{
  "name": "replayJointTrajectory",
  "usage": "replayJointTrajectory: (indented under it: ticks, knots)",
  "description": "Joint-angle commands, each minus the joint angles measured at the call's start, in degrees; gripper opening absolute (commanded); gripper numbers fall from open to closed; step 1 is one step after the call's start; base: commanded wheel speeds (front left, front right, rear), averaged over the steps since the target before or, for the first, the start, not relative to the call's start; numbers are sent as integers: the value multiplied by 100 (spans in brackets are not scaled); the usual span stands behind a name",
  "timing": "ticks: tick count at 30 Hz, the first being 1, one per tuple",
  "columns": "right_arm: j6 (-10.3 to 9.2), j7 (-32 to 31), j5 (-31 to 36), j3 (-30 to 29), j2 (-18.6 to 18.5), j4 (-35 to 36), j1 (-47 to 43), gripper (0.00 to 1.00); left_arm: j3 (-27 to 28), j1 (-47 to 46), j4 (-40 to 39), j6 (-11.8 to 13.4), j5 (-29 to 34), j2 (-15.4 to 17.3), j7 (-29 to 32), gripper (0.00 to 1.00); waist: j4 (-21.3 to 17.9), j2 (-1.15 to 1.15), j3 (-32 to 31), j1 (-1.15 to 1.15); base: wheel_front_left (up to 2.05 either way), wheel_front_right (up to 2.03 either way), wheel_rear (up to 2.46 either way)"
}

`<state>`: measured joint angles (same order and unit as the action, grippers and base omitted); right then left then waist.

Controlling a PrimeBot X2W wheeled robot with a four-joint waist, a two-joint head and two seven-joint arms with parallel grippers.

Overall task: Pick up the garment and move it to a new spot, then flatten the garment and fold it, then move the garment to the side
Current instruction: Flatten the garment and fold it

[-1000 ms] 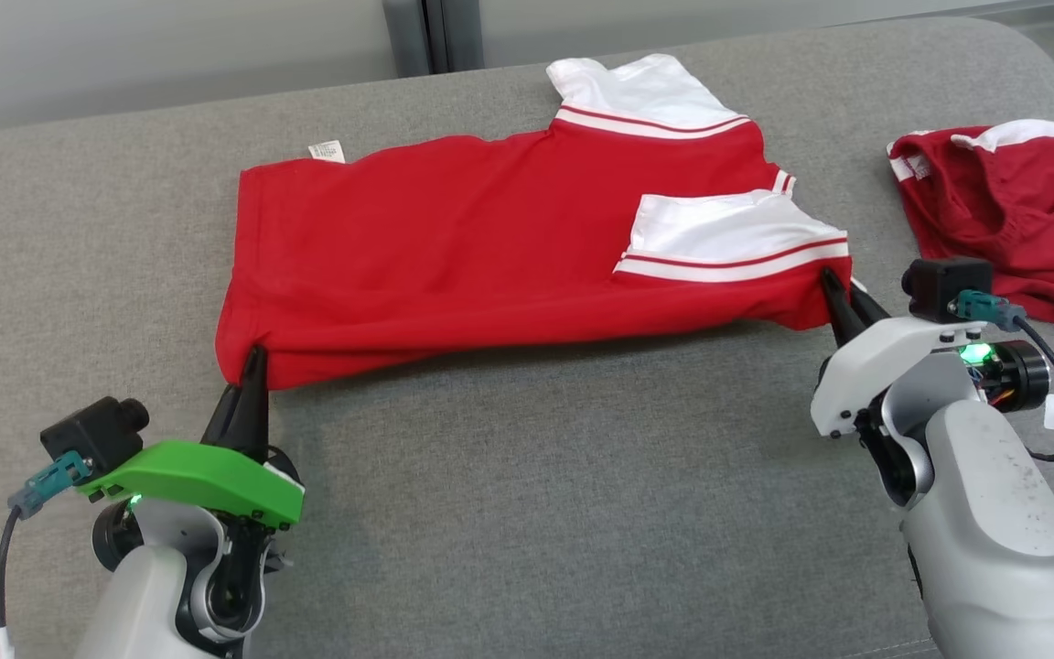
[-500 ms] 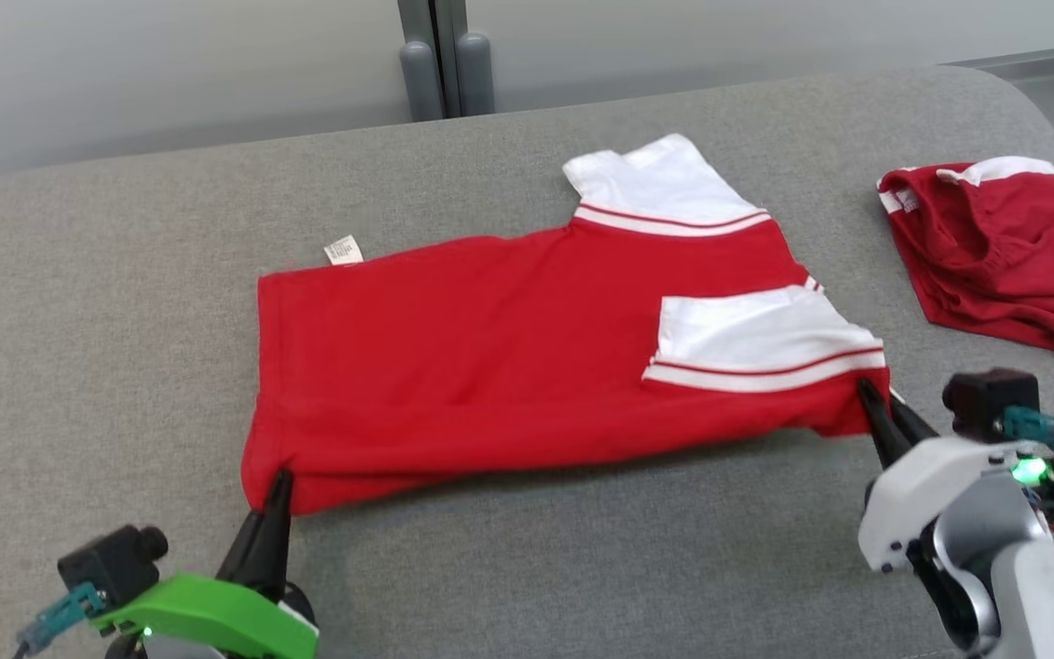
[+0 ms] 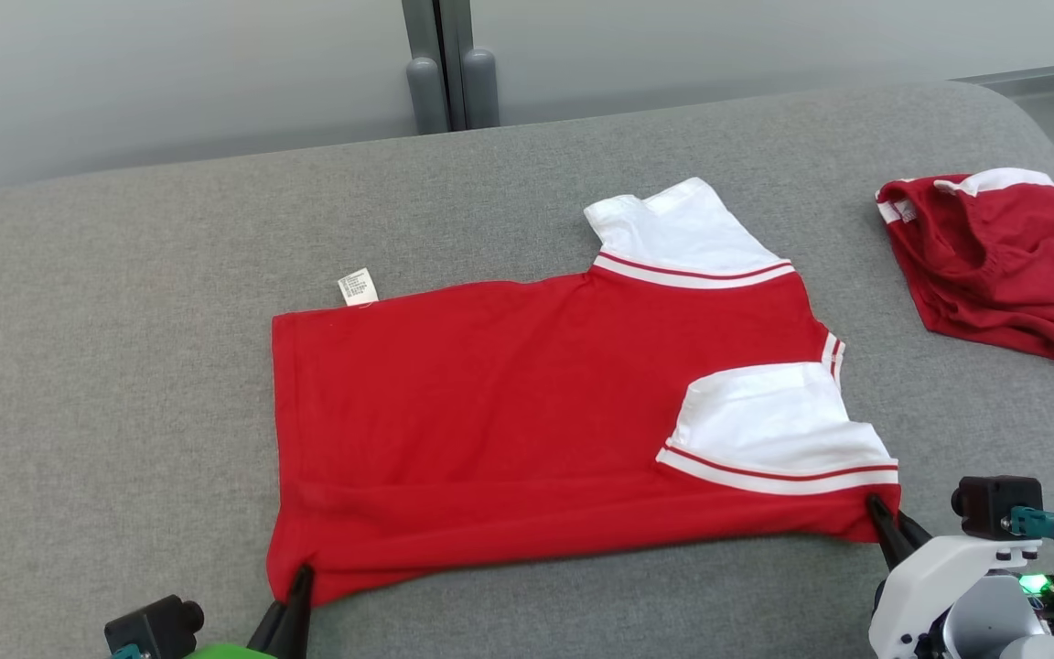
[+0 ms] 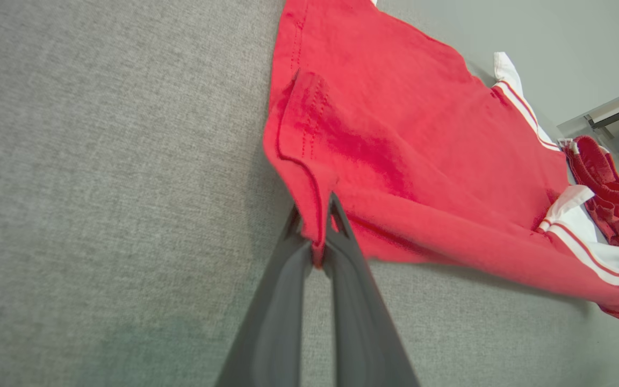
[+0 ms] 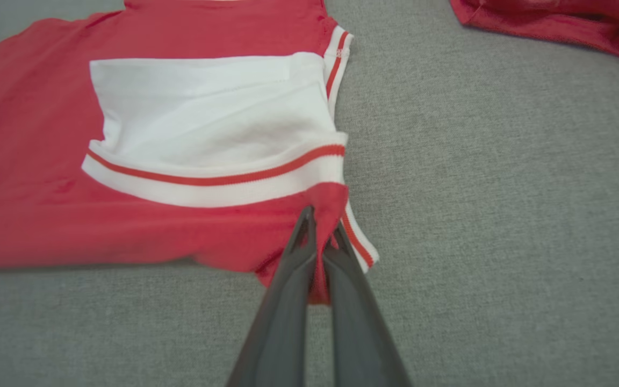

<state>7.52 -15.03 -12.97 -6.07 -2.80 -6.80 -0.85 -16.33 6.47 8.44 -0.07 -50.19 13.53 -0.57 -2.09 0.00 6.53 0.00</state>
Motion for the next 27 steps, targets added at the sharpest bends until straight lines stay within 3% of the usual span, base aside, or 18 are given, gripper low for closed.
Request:
replayJointTrajectory:
  ticks: [1,2,8,13,17,22,27]
  knots:
    - [-8,103,-14,-25,-25,-81,25,78,-12,61,67,8,78,80,-16,100,-2,0,-12,0,0,0,0]
    - [-8,149,1,-41,-25,-123,31,100,-22,82,98,33,107,90,-26,100,-3,0,-14,0,0,0,0]
    - [-7,417,162,-244,-23,-154,0,100,-9,139,20,94,271,241,-108,100,-12,0,-45,0,0,0,0]
    - [-7,526,352,-413,-21,124,124,100,87,-197,-330,146,464,600,1,100,-17,0,-11,0,0,0,0]
    - [-7,534,478,-355,-19,393,344,100,103,-815,-579,99,765,1102,336,100,-40,0,140,0,0,0,0]
    - [-7,426,579,-92,-19,643,743,100,-5,-1934,-637,-139,1042,1670,1024,100,-144,0,497,0,0,0,0]
    - [-7,426,618,157,-19,745,1124,100,-156,-2777,-251,-261,1118,1818,1563,100,-306,0,983,0,0,0,0]
